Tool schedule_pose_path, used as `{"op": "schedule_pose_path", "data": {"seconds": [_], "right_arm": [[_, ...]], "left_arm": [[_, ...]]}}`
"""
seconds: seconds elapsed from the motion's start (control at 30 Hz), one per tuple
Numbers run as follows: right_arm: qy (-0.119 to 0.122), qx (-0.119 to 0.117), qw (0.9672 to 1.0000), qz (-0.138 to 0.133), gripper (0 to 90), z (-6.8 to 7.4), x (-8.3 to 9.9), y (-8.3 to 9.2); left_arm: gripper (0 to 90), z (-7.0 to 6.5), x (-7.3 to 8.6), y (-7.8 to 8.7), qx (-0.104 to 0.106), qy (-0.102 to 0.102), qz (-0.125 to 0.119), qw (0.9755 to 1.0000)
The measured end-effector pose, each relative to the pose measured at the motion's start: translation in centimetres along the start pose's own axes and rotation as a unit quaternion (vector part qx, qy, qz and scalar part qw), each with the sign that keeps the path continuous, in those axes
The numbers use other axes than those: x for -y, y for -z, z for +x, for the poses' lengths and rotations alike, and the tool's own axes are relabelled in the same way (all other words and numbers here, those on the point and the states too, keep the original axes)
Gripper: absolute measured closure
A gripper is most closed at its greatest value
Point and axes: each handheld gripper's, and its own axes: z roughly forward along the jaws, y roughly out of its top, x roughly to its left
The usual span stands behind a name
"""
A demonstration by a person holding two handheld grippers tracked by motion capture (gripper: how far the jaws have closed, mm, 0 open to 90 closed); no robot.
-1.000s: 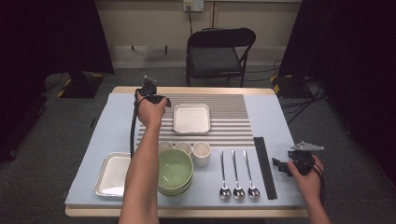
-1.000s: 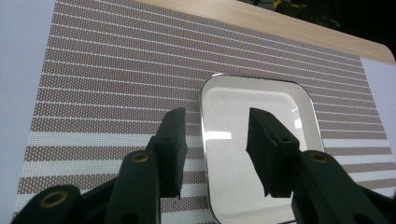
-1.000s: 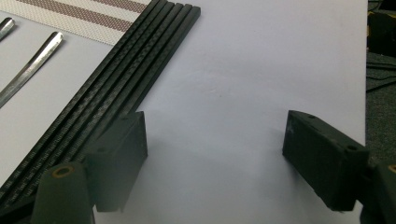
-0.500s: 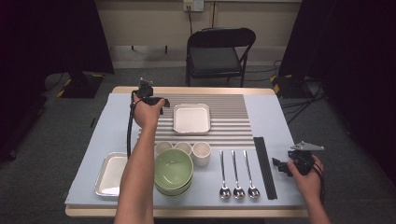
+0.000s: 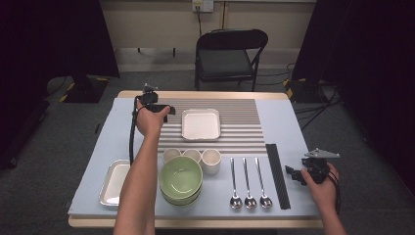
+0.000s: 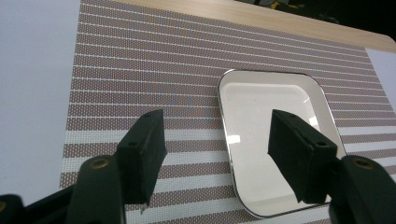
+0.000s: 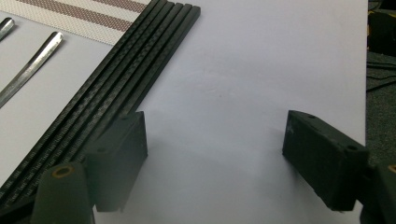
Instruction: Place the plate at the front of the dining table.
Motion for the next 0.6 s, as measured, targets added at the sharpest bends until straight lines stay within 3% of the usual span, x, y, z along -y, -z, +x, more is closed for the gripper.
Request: {"op": "schedule_pose_path", "data": {"seconds": [0.37,0.6], "right_arm": [[0.000,0.000,1.0000,0.000,21.0,0.00,0.01,0.01],[0.000,0.000,1.0000,0.000,21.0,0.01,0.02,0.01]], "left_arm": [[30.7,-0.28,0.27,0.29,0.021,-0.014,0.010,0.9996],[28.0,-0.31,0.35,0.67,0.033,-0.024,0.001,0.9992]]}}
